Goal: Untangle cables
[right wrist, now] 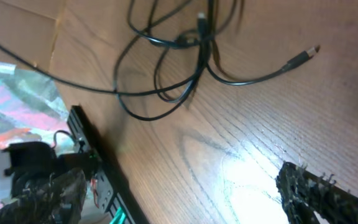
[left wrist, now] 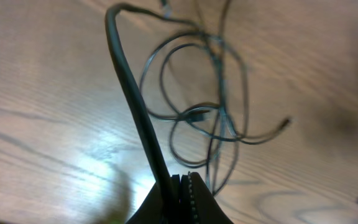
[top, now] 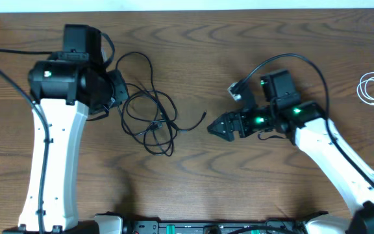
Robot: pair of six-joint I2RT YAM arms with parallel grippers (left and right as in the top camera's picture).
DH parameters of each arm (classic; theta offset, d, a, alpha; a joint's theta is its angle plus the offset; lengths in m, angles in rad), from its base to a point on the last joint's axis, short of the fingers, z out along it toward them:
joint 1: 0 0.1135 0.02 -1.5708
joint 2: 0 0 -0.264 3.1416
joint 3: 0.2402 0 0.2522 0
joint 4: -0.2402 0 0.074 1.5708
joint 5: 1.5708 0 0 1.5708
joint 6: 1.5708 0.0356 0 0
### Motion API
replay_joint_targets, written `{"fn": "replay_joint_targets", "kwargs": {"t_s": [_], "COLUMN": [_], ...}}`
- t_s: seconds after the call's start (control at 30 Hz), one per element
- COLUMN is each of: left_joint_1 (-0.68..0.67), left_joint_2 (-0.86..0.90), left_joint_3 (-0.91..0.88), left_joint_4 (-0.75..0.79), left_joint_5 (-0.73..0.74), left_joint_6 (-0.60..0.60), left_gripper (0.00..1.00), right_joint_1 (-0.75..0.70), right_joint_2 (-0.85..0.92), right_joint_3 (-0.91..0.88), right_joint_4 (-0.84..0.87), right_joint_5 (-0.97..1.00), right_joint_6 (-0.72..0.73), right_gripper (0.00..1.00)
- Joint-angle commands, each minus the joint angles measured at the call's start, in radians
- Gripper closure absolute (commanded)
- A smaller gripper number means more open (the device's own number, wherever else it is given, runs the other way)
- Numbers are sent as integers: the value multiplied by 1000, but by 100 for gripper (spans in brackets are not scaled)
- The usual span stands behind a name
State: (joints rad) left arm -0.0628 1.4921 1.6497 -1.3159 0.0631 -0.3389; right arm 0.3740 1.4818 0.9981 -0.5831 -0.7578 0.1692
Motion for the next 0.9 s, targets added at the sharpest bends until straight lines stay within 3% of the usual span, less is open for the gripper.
{"fn": "replay_joint_targets", "kwargs": {"t_s": [0.0, 0.03, 0.1, 0.13, 0.2, 0.47, 0.6, 0.7, 0.87], "left_joint_1": [-1, -1, -1, -1, -1, -2, -2, -2, -2], "left_joint_2": [12, 16, 25, 33, 52, 117, 139, 159, 195], "left_joint_3": [-44, -56, -75, -79, -79, -80, -80, -80, -80], "left_joint_4": [33, 50, 76, 81, 84, 74, 50, 8, -64], "left_joint_5": [-78, -79, -79, -79, -79, 32, -133, -286, -412], "left_joint_6": [12, 10, 5, 5, 5, 2, -13, -105, -139], "left_gripper": [92, 83, 44, 34, 23, 22, 16, 16, 16], "right_joint_1": [25, 31, 42, 47, 54, 74, 75, 76, 79], "right_joint_2": [44, 61, 88, 104, 129, 236, 297, 347, 429], "right_joint_3": [-7, -7, -7, -7, -7, -7, -7, -7, -7], "right_joint_4": [9, 16, 31, 40, 54, 73, 87, 113, 153], "right_joint_5": [47, 52, 53, 53, 53, 275, 378, 393, 393], "right_joint_6": [40, 41, 40, 40, 40, 127, 130, 130, 130], "right_gripper": [4, 4, 3, 3, 1, 1, 1, 1, 1]}}
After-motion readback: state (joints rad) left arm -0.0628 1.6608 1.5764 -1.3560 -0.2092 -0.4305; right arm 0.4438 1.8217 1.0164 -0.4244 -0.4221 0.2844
